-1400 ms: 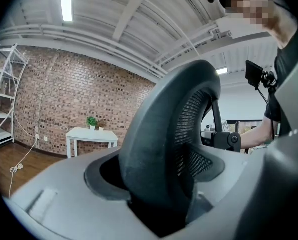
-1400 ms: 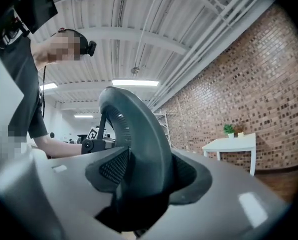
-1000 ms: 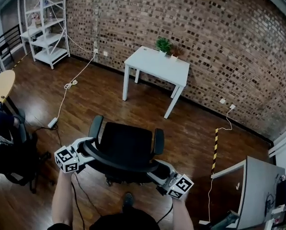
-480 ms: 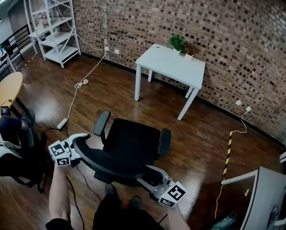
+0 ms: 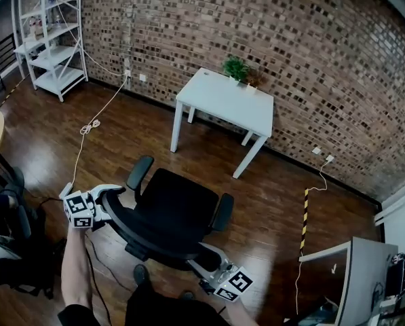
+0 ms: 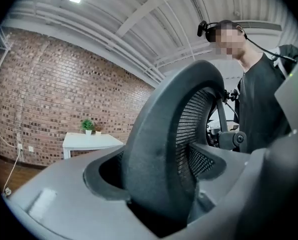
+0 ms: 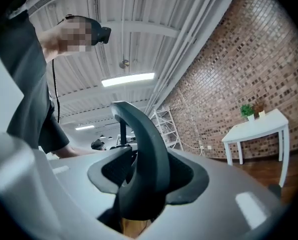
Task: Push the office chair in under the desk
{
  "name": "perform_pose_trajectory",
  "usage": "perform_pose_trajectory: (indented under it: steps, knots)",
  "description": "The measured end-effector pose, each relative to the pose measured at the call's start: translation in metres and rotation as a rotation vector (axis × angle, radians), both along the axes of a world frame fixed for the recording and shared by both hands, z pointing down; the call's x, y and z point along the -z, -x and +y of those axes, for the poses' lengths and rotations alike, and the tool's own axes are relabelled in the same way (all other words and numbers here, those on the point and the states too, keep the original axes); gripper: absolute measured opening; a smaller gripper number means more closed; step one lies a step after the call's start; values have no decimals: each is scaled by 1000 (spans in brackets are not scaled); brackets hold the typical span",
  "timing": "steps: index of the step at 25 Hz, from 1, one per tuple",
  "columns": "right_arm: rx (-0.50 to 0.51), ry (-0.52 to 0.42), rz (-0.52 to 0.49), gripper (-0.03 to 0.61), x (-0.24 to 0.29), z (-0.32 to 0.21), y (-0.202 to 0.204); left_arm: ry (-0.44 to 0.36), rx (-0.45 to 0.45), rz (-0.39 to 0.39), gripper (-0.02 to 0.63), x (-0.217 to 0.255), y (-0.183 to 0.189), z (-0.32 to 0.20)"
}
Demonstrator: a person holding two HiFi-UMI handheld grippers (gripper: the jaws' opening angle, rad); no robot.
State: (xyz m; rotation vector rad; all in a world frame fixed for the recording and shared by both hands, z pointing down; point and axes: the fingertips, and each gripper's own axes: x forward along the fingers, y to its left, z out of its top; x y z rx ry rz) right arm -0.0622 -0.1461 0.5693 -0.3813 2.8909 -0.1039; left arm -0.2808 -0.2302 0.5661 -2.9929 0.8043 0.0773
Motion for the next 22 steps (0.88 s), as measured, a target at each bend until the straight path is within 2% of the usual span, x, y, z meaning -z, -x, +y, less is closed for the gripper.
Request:
perform_pose_trajectory:
  steps: [4, 6, 8, 16, 22]
  knots:
    - [-150, -4, 20, 172, 24, -29, 43, 26, -77, 4, 486, 24, 35, -36]
    - [-246, -43, 51, 189, 26, -48, 62, 36, -110, 5, 479, 25, 49, -59]
    - [-297, -76, 75, 213, 15, -64, 80, 41, -131, 1, 476, 16, 64, -77]
    - [-367, -117, 100, 227, -26, -111, 99, 20, -144, 14, 465, -19, 84, -121]
    - [-337, -122, 113, 230, -24, -152, 82, 17, -108, 23, 463, -14, 73, -153]
